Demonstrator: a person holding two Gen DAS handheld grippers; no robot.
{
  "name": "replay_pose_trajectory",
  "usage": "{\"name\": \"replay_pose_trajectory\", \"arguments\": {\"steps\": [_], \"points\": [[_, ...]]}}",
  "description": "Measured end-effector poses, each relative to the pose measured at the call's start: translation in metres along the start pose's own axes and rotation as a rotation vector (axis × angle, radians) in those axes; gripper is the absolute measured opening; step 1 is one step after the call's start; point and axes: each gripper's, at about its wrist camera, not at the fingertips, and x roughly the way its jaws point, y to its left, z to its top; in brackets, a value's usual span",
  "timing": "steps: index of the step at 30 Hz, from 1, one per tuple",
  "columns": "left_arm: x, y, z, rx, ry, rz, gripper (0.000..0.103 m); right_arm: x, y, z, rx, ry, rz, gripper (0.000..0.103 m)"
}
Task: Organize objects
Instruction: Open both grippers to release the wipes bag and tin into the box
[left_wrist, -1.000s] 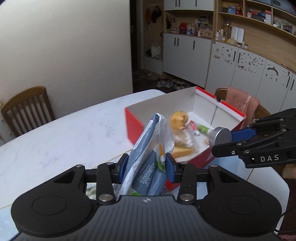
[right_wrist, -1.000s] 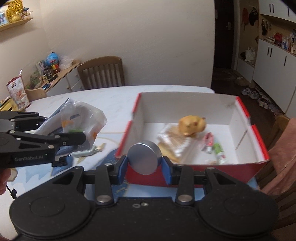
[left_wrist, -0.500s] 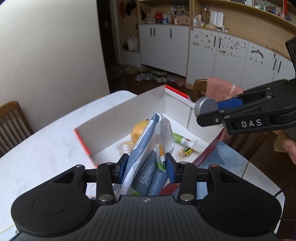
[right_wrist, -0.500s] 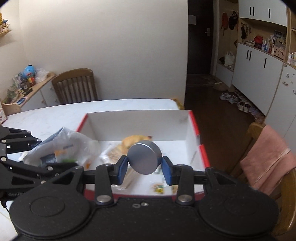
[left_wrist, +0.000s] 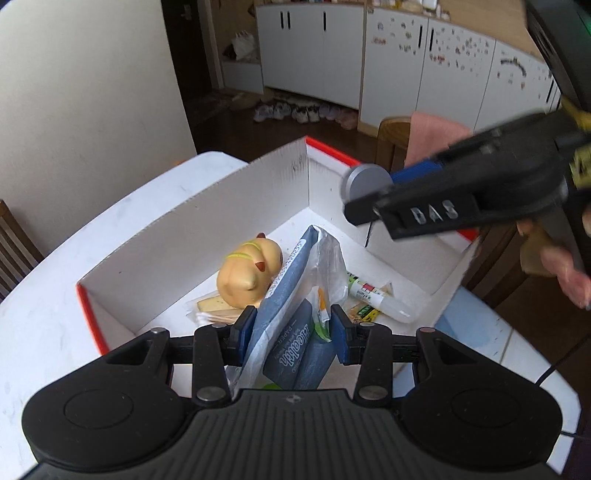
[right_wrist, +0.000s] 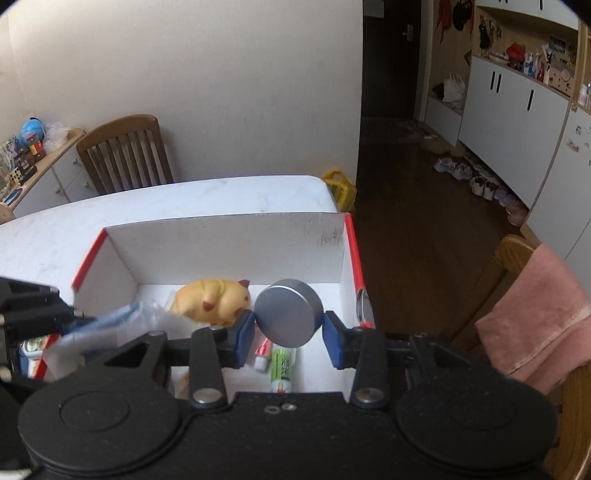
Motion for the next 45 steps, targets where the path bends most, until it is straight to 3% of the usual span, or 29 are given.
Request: {"name": "replay_pose_trajectory", "arguments": {"steps": [8,19,24,31,36,39,45], "points": [[0.031,0.0,0.005,0.012,0.075,-0.015,0.04,0.031,-0.006,0.012,-0.02,0.062,0.035,0.039],[0.045,-0.006,0.005,0.051,0.113,-0.042,0.041,0.058,0.012,0.009,-0.104,0.153,0.021,0.039],[0.045,-0.005,0.004,0.045,0.11,-0.052,0.045,0.06,0.015,0.009,-0.124,0.153,0.015,0.04],[0.041,0.003,-0.001,-0.003,0.096,-0.067,0.058,0.061,0.014,0.01,-0.126,0.149,-0.001,0.043],[0.036,0.005,0.0,-0.012,0.069,-0.074,0.059,0.057,0.01,0.01,-0.105,0.14,-0.006,0.045],[0.032,0.005,-0.001,-0.016,0.055,-0.083,0.066,0.051,0.009,0.011,-0.1,0.127,-0.006,0.048],[0.022,0.001,-0.004,0.025,0.031,-0.074,0.067,0.038,0.009,0.013,-0.097,0.095,-0.025,0.05]]}}
